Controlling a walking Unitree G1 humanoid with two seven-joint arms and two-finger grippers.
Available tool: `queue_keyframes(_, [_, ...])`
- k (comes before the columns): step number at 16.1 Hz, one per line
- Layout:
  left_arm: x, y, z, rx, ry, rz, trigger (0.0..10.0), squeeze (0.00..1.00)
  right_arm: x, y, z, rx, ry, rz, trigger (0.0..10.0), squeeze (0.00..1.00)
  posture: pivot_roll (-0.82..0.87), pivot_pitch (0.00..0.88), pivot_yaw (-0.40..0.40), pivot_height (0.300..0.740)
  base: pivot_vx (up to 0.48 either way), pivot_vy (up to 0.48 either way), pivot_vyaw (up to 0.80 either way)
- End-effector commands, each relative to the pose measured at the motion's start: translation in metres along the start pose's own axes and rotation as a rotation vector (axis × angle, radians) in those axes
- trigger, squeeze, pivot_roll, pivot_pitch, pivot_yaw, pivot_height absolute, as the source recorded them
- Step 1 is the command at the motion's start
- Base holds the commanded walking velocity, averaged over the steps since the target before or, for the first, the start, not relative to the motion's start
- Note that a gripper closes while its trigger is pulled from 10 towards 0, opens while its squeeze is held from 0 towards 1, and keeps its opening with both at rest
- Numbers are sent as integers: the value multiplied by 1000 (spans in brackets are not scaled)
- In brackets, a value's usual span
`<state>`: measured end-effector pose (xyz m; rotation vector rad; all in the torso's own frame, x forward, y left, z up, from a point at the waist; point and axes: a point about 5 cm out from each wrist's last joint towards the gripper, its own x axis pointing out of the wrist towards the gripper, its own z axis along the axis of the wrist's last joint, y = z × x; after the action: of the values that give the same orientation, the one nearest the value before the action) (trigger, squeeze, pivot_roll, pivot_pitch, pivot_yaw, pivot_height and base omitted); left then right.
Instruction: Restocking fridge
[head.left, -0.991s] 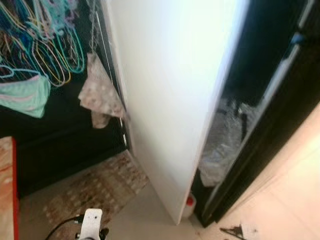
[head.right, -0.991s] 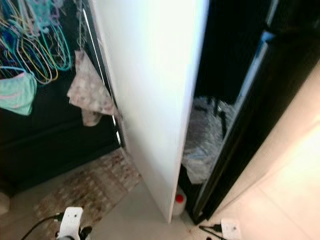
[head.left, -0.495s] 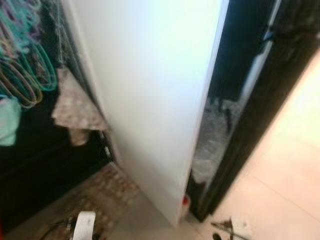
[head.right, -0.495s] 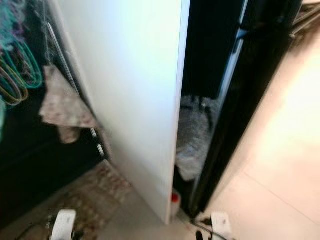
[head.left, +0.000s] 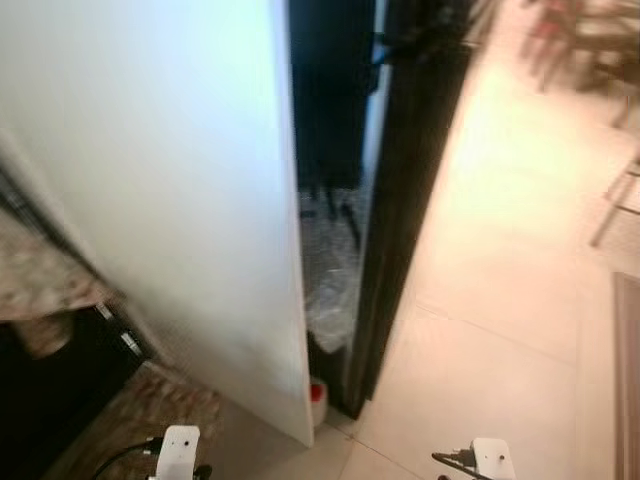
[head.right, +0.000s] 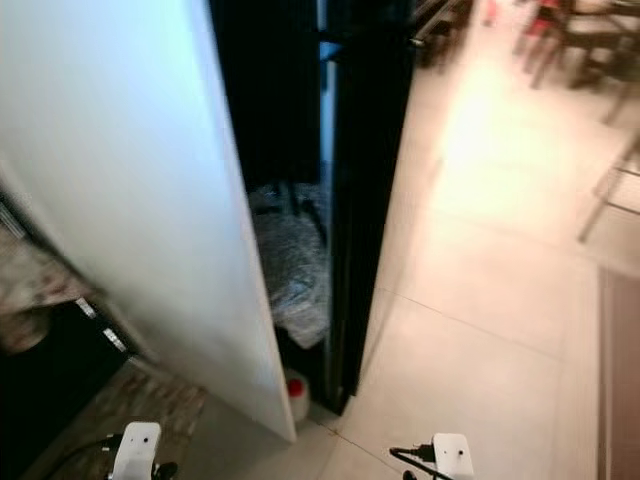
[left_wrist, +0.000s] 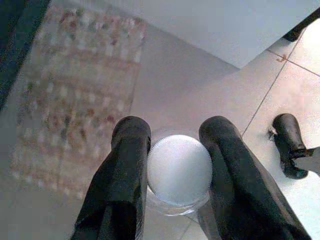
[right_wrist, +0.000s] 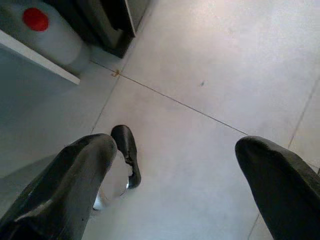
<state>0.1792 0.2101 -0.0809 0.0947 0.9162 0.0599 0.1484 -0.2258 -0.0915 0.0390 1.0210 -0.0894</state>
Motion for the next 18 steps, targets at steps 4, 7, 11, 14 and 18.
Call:
queue_keyframes(4, [-1, 6, -6, 28, 24, 24, 10000, 0, 0, 1, 0, 3, 0, 4, 10000, 0, -22, 12, 59, 740, 0, 0, -781])
queue_keyframes(7, [-1, 7, -5, 67, 25, 26, 10000, 0, 0, 2, 0, 0, 1, 6, 10000, 0, -21, 11, 59, 740, 0, -160, -781])
queue_keyframes(11, [-2, 8, -6, 36, 30, 36, 10000, 0, 0, 2, 1, 0, -1, 4, 10000, 0, -22, 12, 59, 740, 0, -88, -781])
queue_keyframes(14, [-2, 8, -6, 35, 32, 39, 10000, 0, 0, 2, 1, 12, -11, 1, 10000, 0, -23, 9, 60, 740, 0, 0, -210])
queue_keyframes(18, [-1, 7, -6, 39, 33, 35, 10000, 0, 0, 1, 3, 39, -39, -20, 10000, 0, -46, 11, 67, 740, 0, 0, 0])
